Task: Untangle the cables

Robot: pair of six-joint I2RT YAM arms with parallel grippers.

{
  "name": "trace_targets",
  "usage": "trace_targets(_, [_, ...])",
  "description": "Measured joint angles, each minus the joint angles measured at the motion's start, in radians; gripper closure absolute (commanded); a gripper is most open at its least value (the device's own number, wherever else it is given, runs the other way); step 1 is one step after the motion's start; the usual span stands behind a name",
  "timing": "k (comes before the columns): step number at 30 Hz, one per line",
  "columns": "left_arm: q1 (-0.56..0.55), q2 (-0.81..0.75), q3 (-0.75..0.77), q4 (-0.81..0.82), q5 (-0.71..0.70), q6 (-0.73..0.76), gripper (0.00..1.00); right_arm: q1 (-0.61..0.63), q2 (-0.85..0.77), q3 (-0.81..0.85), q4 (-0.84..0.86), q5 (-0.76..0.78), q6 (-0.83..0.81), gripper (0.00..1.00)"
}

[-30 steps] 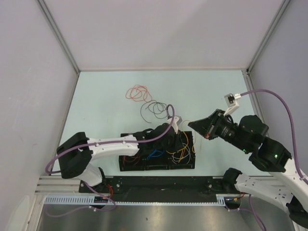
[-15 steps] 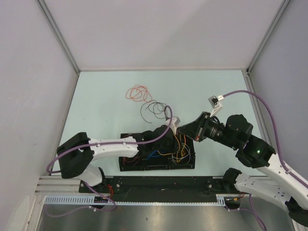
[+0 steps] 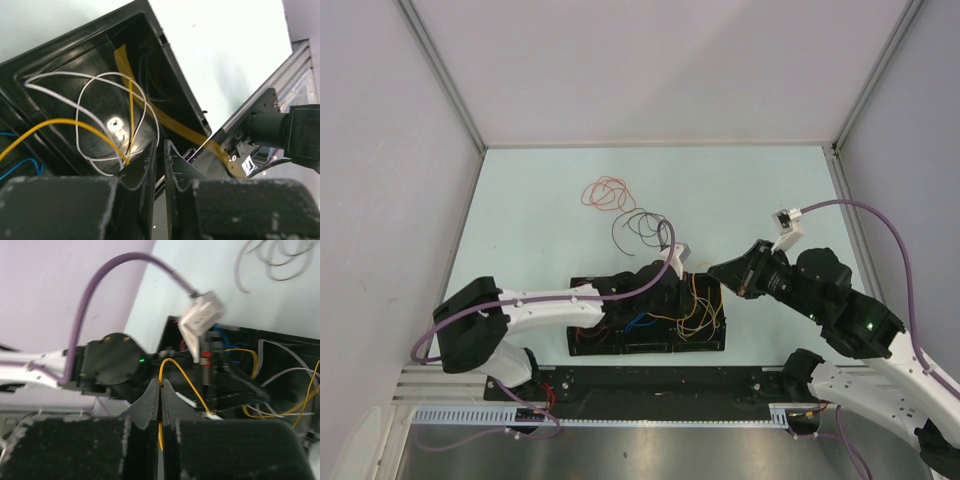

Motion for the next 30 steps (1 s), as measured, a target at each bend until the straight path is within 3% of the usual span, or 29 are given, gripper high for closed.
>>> trace_targets(2, [0.0, 0.0, 0.007, -0.019, -0.002, 0.0, 0.75, -0.026, -0.011, 0.0, -0.051, 0.034, -0.002, 1.0])
trace_targets(3, [0.0, 0.0, 0.014, -0.033, -0.004, 0.002, 0.64, -0.04, -0.015, 0.0, -0.073, 0.047, -0.003, 1.0])
trace_targets(6, [0.0, 0.0, 0.051, -0.084, -0.028, 0.016, 0.47, -0.066, -0.002, 0.0, -0.129, 0.074, -0.01, 1.0])
trace_targets(11, [0.0, -0.005, 0.133, -0.18, -0.089, 0.046, 0.33, -0.068, 0.03, -0.015, -0.175, 0.087, -0.023, 1.0])
trace_targets(17, [0.0, -0.025, 0.246, -0.369, -0.219, 0.063, 0.31, -0.068, 0.04, -0.031, -0.192, 0.091, -0.031, 1.0])
trace_targets(21, [0.0, -0.076, 0.266, -0.486, -0.307, 0.052, 0.35, -0.07, 0.04, -0.031, -0.192, 0.099, -0.045, 1.0])
trace_targets(30, [0.0, -0.2, 0.13, -0.607, -0.352, -0.029, 0.41, -0.085, 0.058, -0.031, -0.192, 0.107, -0.069, 1.0])
